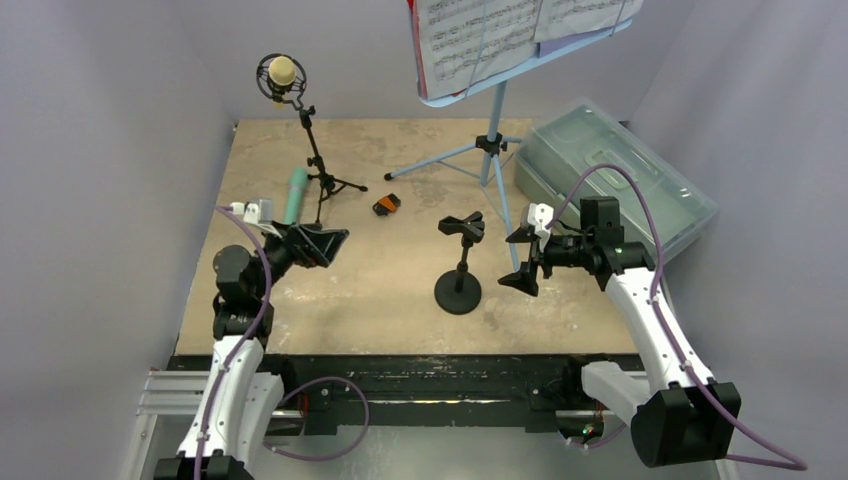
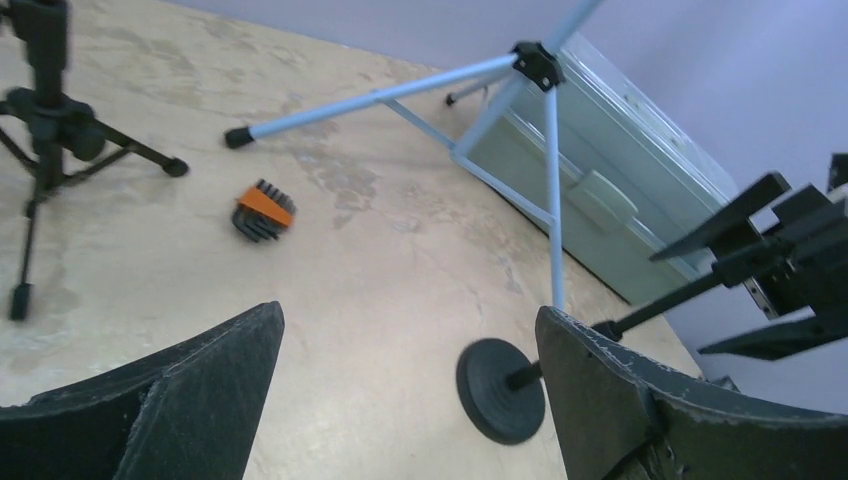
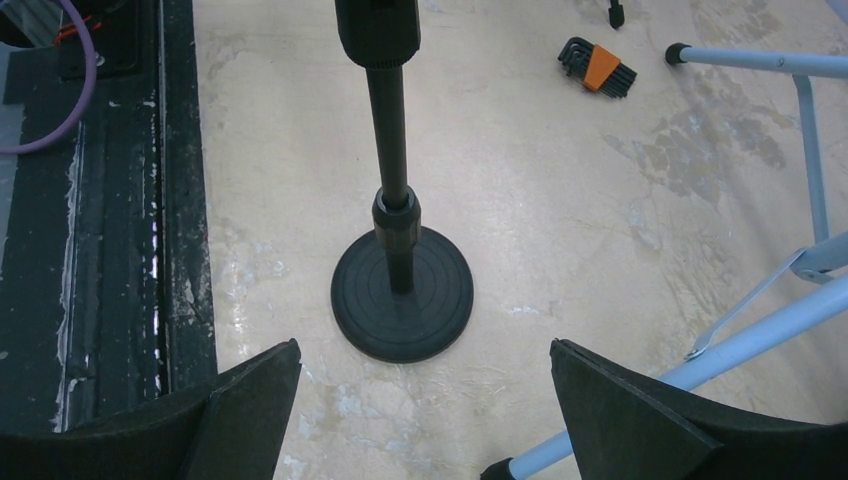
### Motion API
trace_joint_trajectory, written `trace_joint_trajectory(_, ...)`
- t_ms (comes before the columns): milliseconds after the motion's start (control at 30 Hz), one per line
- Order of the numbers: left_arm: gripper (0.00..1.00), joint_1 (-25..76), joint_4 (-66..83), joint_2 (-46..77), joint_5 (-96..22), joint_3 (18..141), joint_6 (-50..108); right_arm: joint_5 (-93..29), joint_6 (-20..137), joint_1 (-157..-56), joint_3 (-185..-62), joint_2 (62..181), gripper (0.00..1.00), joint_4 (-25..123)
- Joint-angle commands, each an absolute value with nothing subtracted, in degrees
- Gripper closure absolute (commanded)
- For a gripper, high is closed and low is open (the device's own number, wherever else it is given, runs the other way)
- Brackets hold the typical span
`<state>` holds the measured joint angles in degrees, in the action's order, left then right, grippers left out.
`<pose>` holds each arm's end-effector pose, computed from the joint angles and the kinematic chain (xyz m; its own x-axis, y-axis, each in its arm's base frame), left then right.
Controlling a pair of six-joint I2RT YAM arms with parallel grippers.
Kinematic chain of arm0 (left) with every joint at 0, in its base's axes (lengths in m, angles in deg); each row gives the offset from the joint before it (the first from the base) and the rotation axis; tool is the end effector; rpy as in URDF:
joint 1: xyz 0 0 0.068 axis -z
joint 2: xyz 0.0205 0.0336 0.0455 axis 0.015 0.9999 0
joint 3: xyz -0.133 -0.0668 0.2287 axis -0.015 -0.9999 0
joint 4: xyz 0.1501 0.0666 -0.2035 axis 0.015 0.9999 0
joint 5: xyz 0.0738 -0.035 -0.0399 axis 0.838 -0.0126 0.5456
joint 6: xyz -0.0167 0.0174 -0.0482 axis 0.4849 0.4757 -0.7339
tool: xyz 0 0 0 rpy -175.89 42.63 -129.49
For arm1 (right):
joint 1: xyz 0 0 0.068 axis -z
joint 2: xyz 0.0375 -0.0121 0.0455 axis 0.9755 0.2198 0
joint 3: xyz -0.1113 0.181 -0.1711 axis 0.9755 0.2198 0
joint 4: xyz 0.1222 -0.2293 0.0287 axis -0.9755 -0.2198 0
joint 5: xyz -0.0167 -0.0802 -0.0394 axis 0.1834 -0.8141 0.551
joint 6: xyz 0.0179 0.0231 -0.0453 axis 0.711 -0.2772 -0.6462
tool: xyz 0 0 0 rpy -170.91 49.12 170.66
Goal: Pack up the instrument practice props
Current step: Pick up the microphone stand with the microphone from the center of the board.
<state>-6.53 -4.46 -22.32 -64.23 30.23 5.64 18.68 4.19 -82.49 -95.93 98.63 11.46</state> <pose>0.1674 -0.0040 0.2697 -0.2857 -0.5030 -0.8157 0.4044 0.7084 -0.5784 0.1915 0.0477 0.2860 -0.0471 -0.3966 -0.9168 -0.9593 0.2738 -0.0691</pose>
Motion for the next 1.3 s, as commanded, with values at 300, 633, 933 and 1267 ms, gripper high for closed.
trace_joint_trajectory(300,0.04,20.1,-6.2,-21.3,-46.7,27.2,7.7,18.1,1.7,-82.3,-96.3,99.9,0.01,11.3)
trace_joint_trajectory(633,0.03,42.2,-13.9,-15.0,-32.2,25.4,16.6,17.7,1.1,-82.3,-96.3,100.2,0.01,11.0)
trace_joint_trajectory(933,0.04,51.9,-28.4,-12.9,-26.1,17.8,20.9,17.8,0.8,-82.2,-96.3,100.2,0.01,10.7)
trace_joint_trajectory(1267,0.04,58.2,-37.9,-6.4,-25.0,16.2,24.3,18.2,0.9,-82.3,-96.7,100.6,0.01,10.3)
